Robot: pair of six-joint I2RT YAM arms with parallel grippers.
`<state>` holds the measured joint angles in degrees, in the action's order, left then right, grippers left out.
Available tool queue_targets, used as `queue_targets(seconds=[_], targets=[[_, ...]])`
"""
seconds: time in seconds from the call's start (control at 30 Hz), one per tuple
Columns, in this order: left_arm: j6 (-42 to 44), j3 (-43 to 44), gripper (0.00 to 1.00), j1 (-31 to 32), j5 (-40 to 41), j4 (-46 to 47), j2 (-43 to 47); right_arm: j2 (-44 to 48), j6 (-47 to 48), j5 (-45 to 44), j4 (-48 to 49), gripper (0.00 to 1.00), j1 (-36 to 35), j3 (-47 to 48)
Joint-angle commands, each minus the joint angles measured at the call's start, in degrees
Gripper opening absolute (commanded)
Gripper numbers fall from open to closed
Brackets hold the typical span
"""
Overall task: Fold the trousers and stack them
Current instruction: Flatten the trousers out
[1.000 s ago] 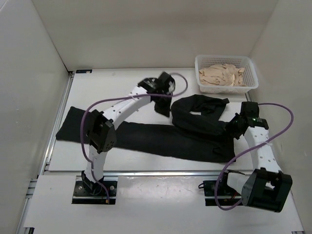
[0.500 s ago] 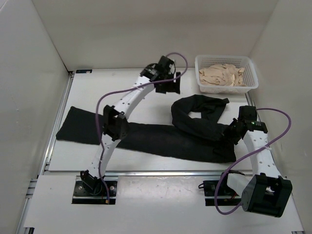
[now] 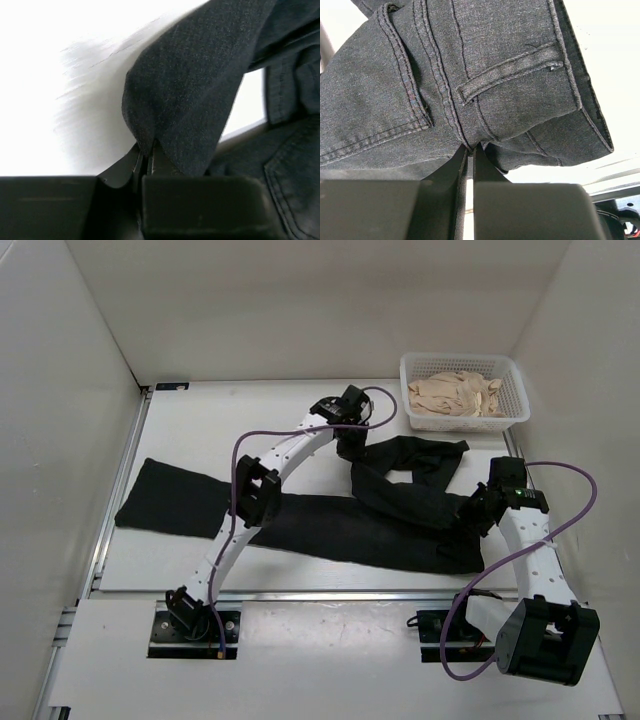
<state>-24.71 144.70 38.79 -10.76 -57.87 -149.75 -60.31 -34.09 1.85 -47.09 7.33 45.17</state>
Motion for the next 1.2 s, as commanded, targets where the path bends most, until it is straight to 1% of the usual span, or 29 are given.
queue_targets(seconds=[0.0, 0.07, 0.1, 0.13, 0.2, 0.23, 0.3, 0.33, 0.37, 0.4, 0.43, 0.47, 0.5, 0.57, 0.6, 0.67, 0.7, 0.77, 0.8, 0.83, 0.87, 0.9, 0.93, 0.97, 1.0, 1.03, 1.1, 1.13, 1.17], targets=[[-1.6, -1.3, 0.1, -1.7, 1.0, 1.7, 13.2, 0.6, 0.7, -0.5, -1.3, 0.01, -0.2, 0.2], [-3.4, -5.5, 0.1, -3.9, 4.8, 4.3, 19.9, 1.2, 0.7, -0.5, -1.3, 0.01, -0.2, 0.2], [-4.6, -10.2, 0.1, -4.7, 8.4, 5.2, 23.3, 1.3, 0.7, -1.1, -1.3, 0.01, -0.2, 0.2], [-4.6, -12.4, 0.1, -5.3, 10.2, 5.9, 29.8, 1.3, 0.7, -1.1, -1.3, 0.01, -0.2, 0.2], [-5.3, -16.5, 0.1, -7.0, 13.1, 6.5, 35.5, 1.8, 0.7, -1.1, -1.3, 0.01, -0.2, 0.2], [-5.8, -21.3, 0.1, -7.1, 15.3, 6.5, 40.7, 1.8, 0.7, -1.1, -1.3, 0.01, -0.2, 0.2], [-7.2, -27.3, 0.1, -7.7, 17.7, 6.5, 45.6, 1.8, 0.7, -1.7, -1.3, 0.01, -0.2, 0.2], [-8.9, -34.9, 0.1, -7.7, 20.1, 6.5, 48.0, 1.8, 0.7, -1.7, -1.3, 0.01, -0.2, 0.2], [-10.4, -39.0, 0.1, -7.7, 21.6, 6.5, 51.7, 1.8, 0.7, -2.2, -1.3, 0.01, -0.2, 0.2], [-10.4, -43.4, 0.16, -6.8, 21.7, 7.8, 53.2, 1.8, 0.7, -2.2, -1.3, 0.01, -0.2, 0.2], [-10.4, -50.2, 0.22, -6.3, 21.7, 9.9, 53.9, 1.8, 0.7, -2.2, -1.3, 0.01, -0.2, 0.2], [-10.4, -51.6, 0.3, -6.3, 21.7, 9.9, 52.9, 1.8, 0.7, -2.2, -1.3, 0.01, -0.2, 0.2], [-10.4, -52.1, 0.32, -6.3, 21.0, 8.8, 52.1, 1.3, 0.7, -2.2, -1.3, 0.01, -0.2, 0.2], [-10.4, -50.6, 0.33, -7.6, 23.3, 5.7, 50.8, 1.3, 0.7, -2.2, -1.3, 0.01, -0.2, 0.2], [-10.4, -49.5, 0.42, -8.2, 24.6, 5.1, 50.8, 1.3, 0.7, -2.2, -1.3, 0.01, -0.2, 0.2], [-9.7, -45.3, 0.46, -8.9, 27.1, 4.5, 50.8, 1.3, 0.7, -2.2, -1.3, 0.01, -0.2, 0.2], [-9.1, -43.6, 0.47, -9.8, 27.7, 3.9, 50.2, 1.3, 0.7, -2.2, -1.3, 0.01, -0.2, 0.2], [-9.1, -39.3, 0.41, -10.8, 29.7, 1.9, 48.9, 1.3, 0.7, -2.2, -1.3, 0.01, -0.2, 0.2], [-9.1, -35.4, 0.37, -12.1, 31.2, 1.1, 47.4, 1.3, 0.7, -2.2, -1.3, 0.01, -0.2, 0.2], [-9.1, -33.8, 0.35, -12.9, 31.2, 1.1, 46.6, 1.3, 0.7, -2.2, -1.3, 0.01, -0.2, 0.2], [-9.1, -32.6, 0.35, -13.5, 31.2, 1.1, 45.5, 1.3, 0.7, -2.2, -1.3, 0.01, -0.2, 0.2], [-7.6, -29.9, 0.35, -14.6, 28.5, 1.1, 44.3, 1.3, 0.7, -2.2, -1.3, 0.01, -0.2, -0.3], [-6.9, -27.9, 0.35, -14.6, 27.0, 1.1, 40.4, 1.3, 0.7, -2.2, -0.7, 0.01, -0.2, -0.3], [-6.8, -25.6, 0.39, -15.4, 25.6, -0.8, 37.9, 1.3, 0.7, -2.2, -0.7, 0.01, -0.2, -0.3], [-6.8, -21.2, 0.45, -16.0, 23.9, -2.2, 35.4, 1.3, 0.7, -2.2, -0.7, 0.01, -0.2, -0.3], [-6.8, -19.3, 0.45, -16.0, 22.6, -3.5, 30.5, 1.3, 0.7, -2.2, -0.7, 0.01, -0.2, -0.3], [-6.0, -16.3, 0.45, -16.5, 19.1, -5.3, 26.5, 1.3, 1.2, -2.2, -0.7, 0.01, -0.2, -0.3], [-4.9, -15.7, 0.43, -15.7, 17.5, -4.8, 24.2, 1.3, 1.2, -1.7, -0.7, 0.01, -0.2, -0.3], [-4.1, -15.7, 0.43, -14.9, 17.5, -4.8, 23.3, 1.3, 1.2, -1.7, -0.7, 0.01, -0.2, -0.3]])
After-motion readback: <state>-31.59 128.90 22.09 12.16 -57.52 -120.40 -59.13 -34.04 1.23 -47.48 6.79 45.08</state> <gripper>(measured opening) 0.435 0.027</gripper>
